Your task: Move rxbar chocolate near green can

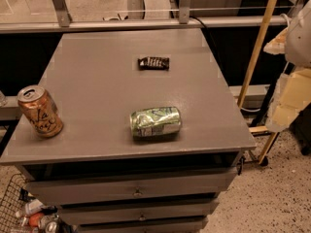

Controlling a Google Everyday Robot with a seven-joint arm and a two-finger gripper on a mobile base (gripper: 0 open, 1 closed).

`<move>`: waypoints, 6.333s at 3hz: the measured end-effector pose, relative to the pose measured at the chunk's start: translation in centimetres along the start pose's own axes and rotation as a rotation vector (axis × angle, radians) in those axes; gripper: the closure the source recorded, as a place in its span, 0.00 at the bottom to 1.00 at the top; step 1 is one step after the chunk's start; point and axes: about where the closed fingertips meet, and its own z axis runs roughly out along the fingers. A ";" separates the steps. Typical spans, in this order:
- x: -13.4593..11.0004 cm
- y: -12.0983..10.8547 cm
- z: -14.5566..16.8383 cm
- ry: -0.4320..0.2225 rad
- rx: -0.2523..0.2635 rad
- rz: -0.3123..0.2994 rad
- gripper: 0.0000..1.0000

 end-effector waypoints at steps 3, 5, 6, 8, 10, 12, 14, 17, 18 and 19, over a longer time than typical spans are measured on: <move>-5.1 -9.7 5.0 -0.110 -0.020 -0.050 0.00; -9.6 -17.7 7.9 -0.257 0.016 0.005 0.00; -9.6 -17.6 7.8 -0.257 0.017 0.005 0.00; -15.9 -17.1 14.3 -0.375 -0.075 0.015 0.00; -20.3 -16.9 18.5 -0.407 -0.059 0.075 0.00; -22.9 -18.2 21.7 -0.398 -0.086 0.070 0.00; -23.7 -19.4 24.1 -0.316 -0.153 0.066 0.04; -23.4 -19.4 25.7 -0.253 -0.219 0.075 0.74; -23.4 -19.4 25.6 -0.253 -0.219 0.075 0.96; -24.2 -19.1 22.3 -0.279 -0.176 -0.013 1.00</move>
Offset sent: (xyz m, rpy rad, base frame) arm 0.1310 0.0224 0.0020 0.1130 -0.0677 0.0818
